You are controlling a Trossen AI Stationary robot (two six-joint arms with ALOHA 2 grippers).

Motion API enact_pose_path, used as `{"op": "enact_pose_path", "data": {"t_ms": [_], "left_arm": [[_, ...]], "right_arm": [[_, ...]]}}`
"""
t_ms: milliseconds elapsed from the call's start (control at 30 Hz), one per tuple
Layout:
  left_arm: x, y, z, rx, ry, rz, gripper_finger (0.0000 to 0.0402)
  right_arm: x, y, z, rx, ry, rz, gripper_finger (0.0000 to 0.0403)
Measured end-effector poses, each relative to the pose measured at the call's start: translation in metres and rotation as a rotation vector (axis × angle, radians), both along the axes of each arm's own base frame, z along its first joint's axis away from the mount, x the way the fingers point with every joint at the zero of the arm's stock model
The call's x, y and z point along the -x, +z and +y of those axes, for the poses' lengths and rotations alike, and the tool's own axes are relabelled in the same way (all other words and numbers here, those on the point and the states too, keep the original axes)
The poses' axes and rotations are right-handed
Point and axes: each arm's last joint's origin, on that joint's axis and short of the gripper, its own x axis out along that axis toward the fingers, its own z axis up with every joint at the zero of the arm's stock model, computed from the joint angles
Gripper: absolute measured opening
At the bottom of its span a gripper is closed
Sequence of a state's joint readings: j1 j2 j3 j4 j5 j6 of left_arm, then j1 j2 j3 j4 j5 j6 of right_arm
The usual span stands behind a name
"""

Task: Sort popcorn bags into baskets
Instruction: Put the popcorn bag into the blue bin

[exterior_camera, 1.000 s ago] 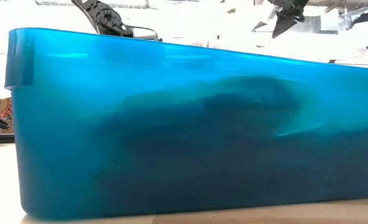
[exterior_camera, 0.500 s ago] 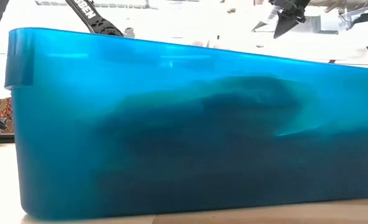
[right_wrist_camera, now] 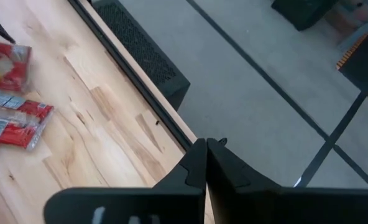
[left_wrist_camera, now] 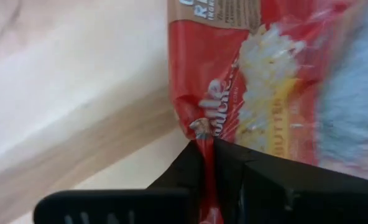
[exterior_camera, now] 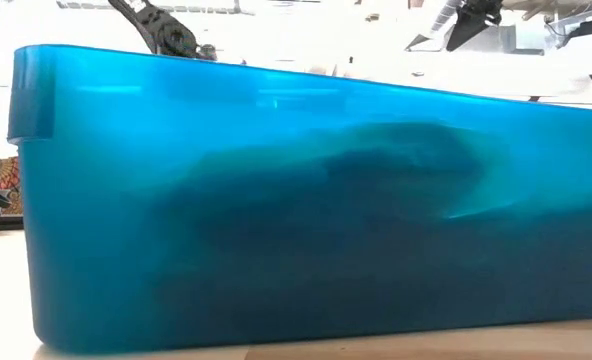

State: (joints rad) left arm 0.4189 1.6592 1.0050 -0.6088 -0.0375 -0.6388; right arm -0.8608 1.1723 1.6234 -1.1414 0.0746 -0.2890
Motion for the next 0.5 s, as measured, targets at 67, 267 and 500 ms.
{"op": "enact_pose_path", "data": {"t_ms": [67, 267, 500], "left_arm": [[-0.005, 0.017, -0.002, -0.019, -0.016, -0.069, 0.0005], [-0.019, 0.066, -0.029, -0.129, -0.257, -0.199, 0.0003], [-0.065, 0.119, -0.084, -0.427, -0.875, -0.306, 0.0002]], "right_arm": [[0.004, 0.003, 0.005, 0.013, 0.0, -0.011, 0.0028], [0.016, 0.01, 0.019, 0.049, -0.001, -0.042, 0.0017], [0.028, 0.016, 0.032, 0.076, -0.006, -0.074, 0.0023]]}}
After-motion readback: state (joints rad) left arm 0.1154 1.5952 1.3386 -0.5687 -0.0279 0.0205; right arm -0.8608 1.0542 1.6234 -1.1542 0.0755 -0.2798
